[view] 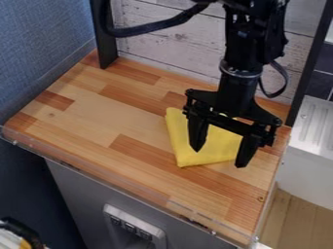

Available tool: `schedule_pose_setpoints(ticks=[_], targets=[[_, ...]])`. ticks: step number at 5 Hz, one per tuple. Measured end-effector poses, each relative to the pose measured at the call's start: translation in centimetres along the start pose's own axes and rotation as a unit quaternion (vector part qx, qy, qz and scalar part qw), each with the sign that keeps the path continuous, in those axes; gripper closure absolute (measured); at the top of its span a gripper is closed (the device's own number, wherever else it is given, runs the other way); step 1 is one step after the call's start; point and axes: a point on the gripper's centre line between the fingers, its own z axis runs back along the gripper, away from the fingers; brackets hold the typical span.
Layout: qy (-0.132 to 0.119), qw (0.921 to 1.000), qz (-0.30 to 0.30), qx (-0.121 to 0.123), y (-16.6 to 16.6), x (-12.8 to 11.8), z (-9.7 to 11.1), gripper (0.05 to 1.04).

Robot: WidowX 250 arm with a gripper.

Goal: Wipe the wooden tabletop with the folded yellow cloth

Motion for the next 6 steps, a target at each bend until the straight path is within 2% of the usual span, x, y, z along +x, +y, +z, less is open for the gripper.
schedule_pose_setpoints(ticks=[2, 4, 6], targets=[[-0.007, 0.9998, 0.019, -0.005, 1.0, 0.5, 0.0, 0.087], [-0.03, 0.9985, 0.045, -0.012, 1.7, 1.5, 0.1, 0.09], [-0.05, 0.9964, 0.068, -0.014, 2.2, 2.7, 1.1, 0.091]])
